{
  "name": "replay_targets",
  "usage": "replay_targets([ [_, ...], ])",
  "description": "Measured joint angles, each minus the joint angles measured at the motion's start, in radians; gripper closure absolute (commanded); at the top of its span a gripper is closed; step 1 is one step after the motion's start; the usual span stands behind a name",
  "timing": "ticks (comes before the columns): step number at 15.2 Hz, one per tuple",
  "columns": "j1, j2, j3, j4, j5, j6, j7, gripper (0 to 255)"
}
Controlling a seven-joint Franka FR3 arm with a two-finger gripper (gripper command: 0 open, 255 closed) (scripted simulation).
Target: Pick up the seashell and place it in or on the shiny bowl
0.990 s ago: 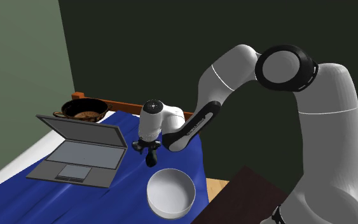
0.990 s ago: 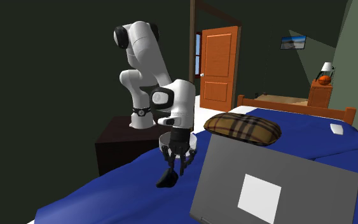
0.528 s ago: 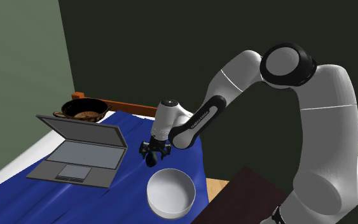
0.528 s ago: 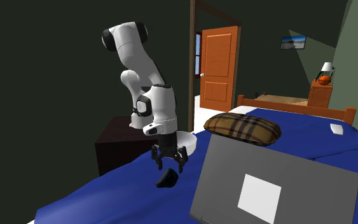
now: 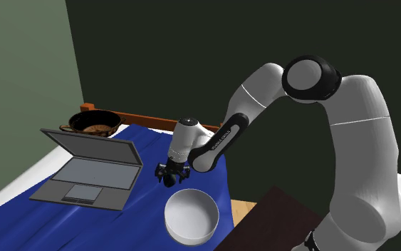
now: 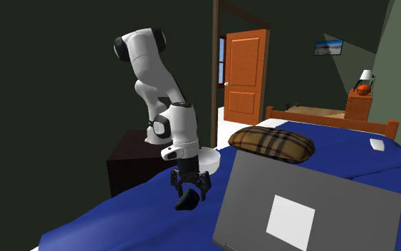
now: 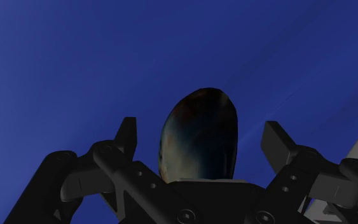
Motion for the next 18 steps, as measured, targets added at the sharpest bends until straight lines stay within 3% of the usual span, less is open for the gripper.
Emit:
replay_targets([
  [4, 0.001, 0.001, -0.001, 0.001, -0.001, 0.001, 0.001, 0],
  [5, 0.001, 0.001, -0.001, 0.001, -0.001, 0.001, 0.001, 255],
  [18, -0.018, -0.025, 0.023, -0.011, 0.018, -0.016, -0.013, 255],
])
